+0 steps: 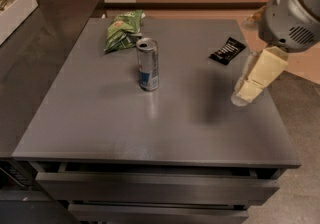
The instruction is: Knock redbull can over
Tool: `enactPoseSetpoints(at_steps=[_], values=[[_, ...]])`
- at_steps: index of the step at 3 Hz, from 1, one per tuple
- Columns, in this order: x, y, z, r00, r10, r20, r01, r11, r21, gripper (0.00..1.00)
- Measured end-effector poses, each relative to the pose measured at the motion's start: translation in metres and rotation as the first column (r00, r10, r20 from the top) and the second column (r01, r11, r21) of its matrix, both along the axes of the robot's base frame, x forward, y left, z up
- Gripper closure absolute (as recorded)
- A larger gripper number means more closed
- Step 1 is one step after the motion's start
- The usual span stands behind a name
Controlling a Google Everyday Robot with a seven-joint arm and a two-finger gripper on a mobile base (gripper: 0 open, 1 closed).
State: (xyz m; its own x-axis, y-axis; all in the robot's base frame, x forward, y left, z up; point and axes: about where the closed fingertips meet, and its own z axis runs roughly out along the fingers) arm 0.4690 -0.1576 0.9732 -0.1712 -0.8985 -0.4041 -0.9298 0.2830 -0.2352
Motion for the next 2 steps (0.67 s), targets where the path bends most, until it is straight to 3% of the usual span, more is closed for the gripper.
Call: enactPoseSetpoints(at_steps=[1, 2], values=[[0.018, 0.033, -0.009, 0.9995, 0.023, 0.024, -0.025, 0.996, 0.089, 0.0], [0.041, 0.064, -0.021, 0.999, 0.028, 0.035, -0.034, 0.982, 0.185, 0.0]])
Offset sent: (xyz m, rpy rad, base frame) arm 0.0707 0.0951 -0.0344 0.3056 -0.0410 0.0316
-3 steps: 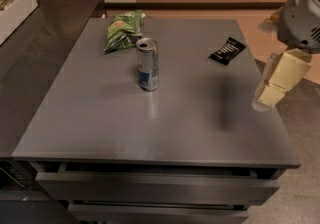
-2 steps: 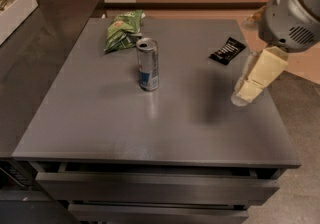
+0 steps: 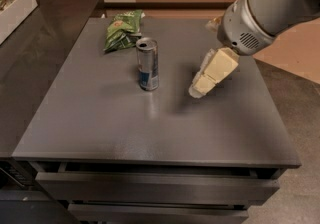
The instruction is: Knock redbull can over
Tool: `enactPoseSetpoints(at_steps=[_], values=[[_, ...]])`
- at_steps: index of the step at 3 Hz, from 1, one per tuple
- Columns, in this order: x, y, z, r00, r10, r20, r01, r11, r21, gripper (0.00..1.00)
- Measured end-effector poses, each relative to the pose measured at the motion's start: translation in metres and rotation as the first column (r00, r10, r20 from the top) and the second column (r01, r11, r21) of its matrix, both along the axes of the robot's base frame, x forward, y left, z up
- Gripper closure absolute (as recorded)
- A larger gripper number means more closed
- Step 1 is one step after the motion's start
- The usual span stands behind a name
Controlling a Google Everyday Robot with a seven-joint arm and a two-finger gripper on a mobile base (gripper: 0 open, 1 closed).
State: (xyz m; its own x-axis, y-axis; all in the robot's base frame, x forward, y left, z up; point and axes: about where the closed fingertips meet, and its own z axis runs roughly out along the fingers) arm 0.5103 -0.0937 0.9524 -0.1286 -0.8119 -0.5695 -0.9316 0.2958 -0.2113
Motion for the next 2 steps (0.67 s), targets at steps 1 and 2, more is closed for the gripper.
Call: enactPoseSetpoints(at_steps=[1, 2], values=[[0.022, 0.028, -0.007, 0.9998, 0.017, 0.01, -0.017, 0.998, 0.068, 0.0], [0.043, 0.052, -0.013, 0.9994, 0.034, 0.012, -0.035, 0.992, 0.119, 0.0]])
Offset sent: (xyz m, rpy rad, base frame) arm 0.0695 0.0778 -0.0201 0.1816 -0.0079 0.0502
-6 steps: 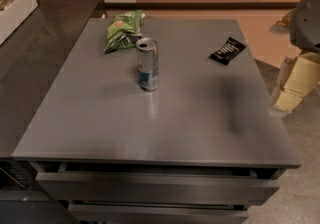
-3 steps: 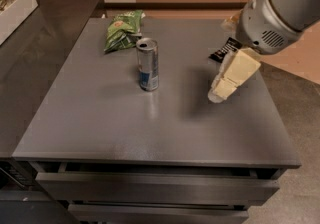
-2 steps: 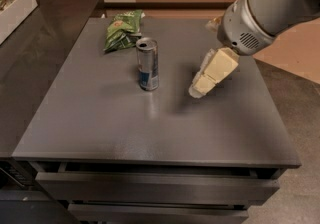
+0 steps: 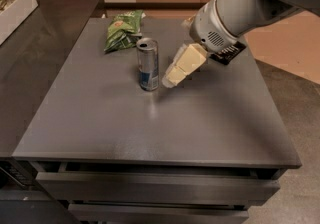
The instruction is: Knock redbull can over
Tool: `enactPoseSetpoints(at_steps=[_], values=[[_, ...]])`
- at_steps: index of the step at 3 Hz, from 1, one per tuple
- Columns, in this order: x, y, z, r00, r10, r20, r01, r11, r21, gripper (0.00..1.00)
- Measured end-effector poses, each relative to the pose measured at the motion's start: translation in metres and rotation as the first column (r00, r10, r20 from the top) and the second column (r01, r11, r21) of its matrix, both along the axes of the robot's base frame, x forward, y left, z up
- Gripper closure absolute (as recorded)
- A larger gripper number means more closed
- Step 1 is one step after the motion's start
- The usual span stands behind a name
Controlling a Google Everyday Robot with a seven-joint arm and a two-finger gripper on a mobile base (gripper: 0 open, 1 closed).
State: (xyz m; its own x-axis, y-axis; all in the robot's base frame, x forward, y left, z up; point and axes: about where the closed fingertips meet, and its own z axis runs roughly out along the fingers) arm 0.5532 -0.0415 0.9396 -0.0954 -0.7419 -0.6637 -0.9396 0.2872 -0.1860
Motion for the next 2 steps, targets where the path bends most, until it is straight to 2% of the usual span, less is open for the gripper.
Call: enactPoseSetpoints(at_steps=[2], values=[[0.017, 0.048, 0.0, 0.9972, 0.074, 0.012, -0.075, 0.994, 0.074, 0.0]])
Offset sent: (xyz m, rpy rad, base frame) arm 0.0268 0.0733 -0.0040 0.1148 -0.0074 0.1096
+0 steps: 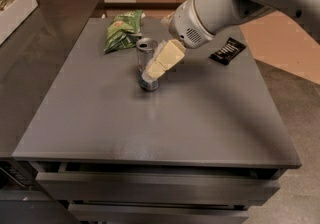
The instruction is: Knock redbull can over
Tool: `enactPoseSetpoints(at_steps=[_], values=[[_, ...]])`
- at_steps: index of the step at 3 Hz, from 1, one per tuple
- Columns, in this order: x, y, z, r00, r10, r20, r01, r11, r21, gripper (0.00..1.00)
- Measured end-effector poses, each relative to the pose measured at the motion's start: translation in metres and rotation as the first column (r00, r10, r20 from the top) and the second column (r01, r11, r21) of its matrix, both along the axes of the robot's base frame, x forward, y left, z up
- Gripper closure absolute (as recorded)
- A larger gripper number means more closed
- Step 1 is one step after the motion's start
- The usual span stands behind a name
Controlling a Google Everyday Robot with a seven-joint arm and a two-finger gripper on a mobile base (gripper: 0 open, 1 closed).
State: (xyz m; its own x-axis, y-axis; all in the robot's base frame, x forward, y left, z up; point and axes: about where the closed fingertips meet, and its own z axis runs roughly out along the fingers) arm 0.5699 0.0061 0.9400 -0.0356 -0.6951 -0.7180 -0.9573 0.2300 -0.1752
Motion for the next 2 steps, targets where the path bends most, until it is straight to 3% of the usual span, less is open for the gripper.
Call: enactPoseSetpoints(at_steps=[2], values=[[0.014, 0.022, -0.022, 0.999, 0.031, -0.031, -0.031, 1.0, 0.004, 0.0]])
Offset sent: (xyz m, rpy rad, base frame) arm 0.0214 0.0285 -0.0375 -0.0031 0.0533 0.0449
